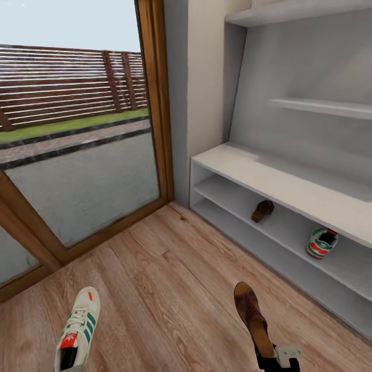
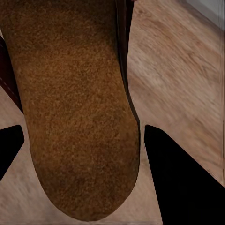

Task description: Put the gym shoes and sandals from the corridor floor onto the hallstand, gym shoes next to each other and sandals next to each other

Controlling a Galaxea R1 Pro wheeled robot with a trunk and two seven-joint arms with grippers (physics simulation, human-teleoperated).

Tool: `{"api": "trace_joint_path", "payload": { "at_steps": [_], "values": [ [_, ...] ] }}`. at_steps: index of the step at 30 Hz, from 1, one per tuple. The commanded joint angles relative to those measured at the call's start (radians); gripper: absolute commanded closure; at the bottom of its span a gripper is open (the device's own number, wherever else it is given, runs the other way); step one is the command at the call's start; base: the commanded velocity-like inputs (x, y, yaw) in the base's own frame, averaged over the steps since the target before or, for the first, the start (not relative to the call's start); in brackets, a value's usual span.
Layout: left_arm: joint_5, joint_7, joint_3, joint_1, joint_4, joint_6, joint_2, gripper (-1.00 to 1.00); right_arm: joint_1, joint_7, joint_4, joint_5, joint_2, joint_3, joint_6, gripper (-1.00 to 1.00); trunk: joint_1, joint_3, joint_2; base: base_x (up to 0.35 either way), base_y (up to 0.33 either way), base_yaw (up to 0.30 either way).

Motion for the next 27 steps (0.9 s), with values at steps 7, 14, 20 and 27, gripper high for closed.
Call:
{"api": "trace_joint_path", "payload": {
  "at_steps": [7,14,20,27],
  "values": [
    [0.002,-0.004,0.001,0.000,0.001,-0.003,-0.003,1.00,-0.001,0.009,0.000,0.005,0.001,-0.009,-0.004,1.00,0.000,0.003,0.000,-0.289,-0.064,-0.240],
    [0.003,-0.004,0.002,0.000,0.001,-0.003,-0.003,1.00,-0.001,0.009,0.000,0.005,0.001,-0.009,-0.004,1.00,0.000,0.007,0.000,-0.078,-0.026,-0.240],
    [0.003,-0.004,0.002,0.000,0.000,-0.003,-0.003,1.00,-0.001,0.009,0.000,0.004,0.001,-0.009,-0.004,1.00,0.000,0.011,0.000,-0.002,-0.001,-0.240],
    [0.003,-0.004,0.002,0.000,0.000,-0.003,-0.003,1.00,-0.001,0.009,0.000,0.003,0.001,-0.009,-0.004,1.00,0.000,0.015,0.000,0.000,0.000,-0.240]
  ]
}}
